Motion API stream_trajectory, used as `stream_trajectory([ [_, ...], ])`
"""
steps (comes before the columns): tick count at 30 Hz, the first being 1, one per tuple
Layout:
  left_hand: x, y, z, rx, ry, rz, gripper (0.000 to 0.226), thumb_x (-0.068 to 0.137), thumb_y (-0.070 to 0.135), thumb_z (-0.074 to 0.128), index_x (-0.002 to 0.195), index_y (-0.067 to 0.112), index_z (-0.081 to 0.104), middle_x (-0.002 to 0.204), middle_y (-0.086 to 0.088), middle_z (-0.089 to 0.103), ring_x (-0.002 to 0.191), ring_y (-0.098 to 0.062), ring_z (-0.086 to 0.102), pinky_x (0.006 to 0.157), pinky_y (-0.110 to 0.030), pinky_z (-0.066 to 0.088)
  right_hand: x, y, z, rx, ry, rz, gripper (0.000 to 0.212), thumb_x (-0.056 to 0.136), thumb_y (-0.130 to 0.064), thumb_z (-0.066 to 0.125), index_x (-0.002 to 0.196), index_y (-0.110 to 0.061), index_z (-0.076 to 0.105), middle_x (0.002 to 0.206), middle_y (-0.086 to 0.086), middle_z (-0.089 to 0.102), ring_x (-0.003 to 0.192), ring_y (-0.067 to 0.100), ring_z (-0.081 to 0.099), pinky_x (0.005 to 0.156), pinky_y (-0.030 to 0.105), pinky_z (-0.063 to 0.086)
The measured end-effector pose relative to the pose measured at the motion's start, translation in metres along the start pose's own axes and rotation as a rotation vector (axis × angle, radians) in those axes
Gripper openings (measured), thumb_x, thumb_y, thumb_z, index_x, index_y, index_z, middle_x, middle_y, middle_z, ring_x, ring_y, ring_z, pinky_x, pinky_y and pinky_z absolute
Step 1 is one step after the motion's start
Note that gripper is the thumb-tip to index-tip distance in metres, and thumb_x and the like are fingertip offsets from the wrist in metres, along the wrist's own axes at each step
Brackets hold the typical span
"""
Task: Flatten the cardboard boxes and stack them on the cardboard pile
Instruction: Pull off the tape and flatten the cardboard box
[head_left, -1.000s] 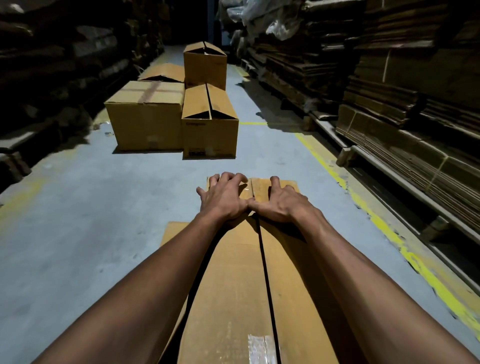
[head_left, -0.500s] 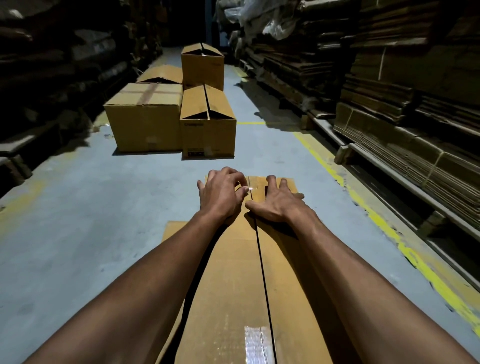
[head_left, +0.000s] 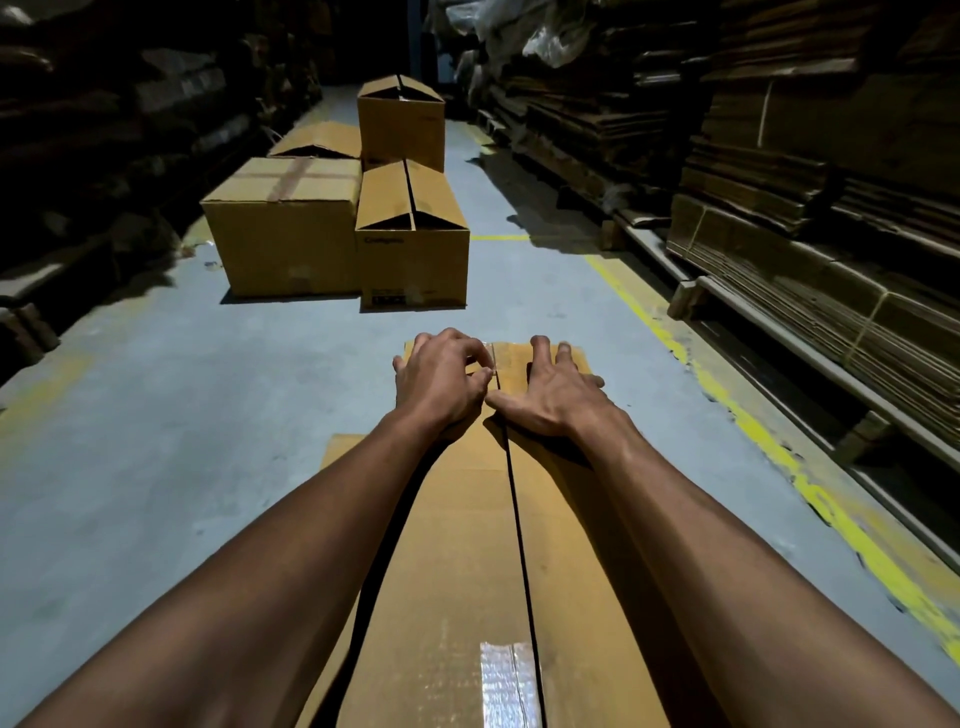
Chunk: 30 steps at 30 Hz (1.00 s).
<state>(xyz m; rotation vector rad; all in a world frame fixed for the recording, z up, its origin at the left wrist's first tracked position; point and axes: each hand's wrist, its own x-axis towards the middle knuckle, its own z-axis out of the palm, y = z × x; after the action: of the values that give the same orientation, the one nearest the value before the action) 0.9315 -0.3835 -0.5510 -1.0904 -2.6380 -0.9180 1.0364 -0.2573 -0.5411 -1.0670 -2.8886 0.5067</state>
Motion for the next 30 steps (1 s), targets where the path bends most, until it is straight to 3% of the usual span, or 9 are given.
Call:
stream_trajectory([
  [6, 0.003, -0.004, 0.003, -0.082, -0.024, -0.038, 0.014, 0.094, 0.047, 0.072, 0.105, 0.039, 0.071, 0.121, 0.013, 0.069, 0.125, -0.019, 0.049, 0.107, -0.056, 0.036, 0.000, 0.000, 0.000, -0.016, -0.009, 0.006, 0.126, 0.047, -0.097, 0.034, 0.153, -0.035, 0.006, 0.168, 0.010, 0.009, 0.144, 0.055, 0.028, 0.105, 0.074, 0.036],
  [10, 0.006, -0.008, 0.006, -0.129, -0.083, -0.031, 0.044, 0.094, 0.045, 0.072, 0.133, 0.045, 0.052, 0.106, 0.018, 0.073, 0.124, -0.020, 0.054, 0.109, -0.063, 0.032, -0.002, -0.001, -0.001, -0.027, -0.013, 0.010, 0.129, 0.046, -0.098, 0.032, 0.155, -0.033, 0.005, 0.168, 0.011, 0.008, 0.145, 0.055, 0.026, 0.106, 0.075, 0.034],
  [14, 0.010, -0.009, 0.008, -0.190, -0.084, -0.036, 0.061, 0.093, 0.038, 0.075, 0.145, 0.045, 0.044, 0.098, 0.021, 0.071, 0.124, -0.018, 0.057, 0.112, -0.067, 0.028, -0.005, -0.004, -0.002, -0.020, -0.017, 0.023, 0.129, 0.046, -0.096, 0.033, 0.155, -0.033, 0.005, 0.168, 0.011, 0.008, 0.146, 0.055, 0.025, 0.107, 0.075, 0.034],
  [19, 0.011, -0.010, 0.008, -0.242, -0.066, -0.035, 0.063, 0.095, 0.036, 0.074, 0.149, 0.043, 0.043, 0.097, 0.021, 0.072, 0.121, -0.016, 0.061, 0.113, -0.065, 0.027, -0.015, -0.001, -0.006, -0.021, -0.034, 0.039, 0.114, 0.072, -0.085, 0.054, 0.160, -0.033, 0.003, 0.171, 0.007, -0.003, 0.147, 0.056, 0.017, 0.105, 0.073, 0.036],
  [23, 0.014, -0.004, 0.006, -0.325, -0.005, -0.076, 0.058, 0.099, 0.031, 0.070, 0.150, 0.042, 0.044, 0.097, 0.019, 0.071, 0.113, -0.014, 0.064, 0.113, -0.063, 0.028, -0.014, 0.002, -0.005, -0.060, -0.057, 0.073, 0.105, 0.075, -0.087, 0.048, 0.158, -0.034, 0.013, 0.167, 0.007, 0.010, 0.144, 0.052, 0.016, 0.105, 0.078, 0.029],
  [26, 0.020, -0.003, 0.006, -0.326, -0.007, -0.068, 0.058, 0.101, 0.029, 0.067, 0.151, 0.042, 0.041, 0.096, 0.019, 0.069, 0.107, -0.013, 0.064, 0.113, -0.064, 0.029, -0.008, 0.003, 0.000, -0.058, 0.029, 0.065, 0.098, 0.073, -0.090, 0.041, 0.150, -0.032, 0.027, 0.155, 0.010, 0.022, 0.138, 0.051, 0.024, 0.105, 0.081, 0.023],
  [30, 0.017, -0.012, 0.007, -0.260, -0.148, 0.016, 0.081, 0.094, 0.038, 0.072, 0.159, 0.041, 0.024, 0.111, 0.022, 0.067, 0.125, -0.017, 0.057, 0.117, -0.068, 0.019, -0.003, 0.006, 0.009, -0.043, 0.110, 0.045, 0.104, 0.071, -0.097, 0.031, 0.149, -0.029, 0.032, 0.152, 0.011, 0.025, 0.133, 0.051, 0.032, 0.102, 0.074, 0.033],
])
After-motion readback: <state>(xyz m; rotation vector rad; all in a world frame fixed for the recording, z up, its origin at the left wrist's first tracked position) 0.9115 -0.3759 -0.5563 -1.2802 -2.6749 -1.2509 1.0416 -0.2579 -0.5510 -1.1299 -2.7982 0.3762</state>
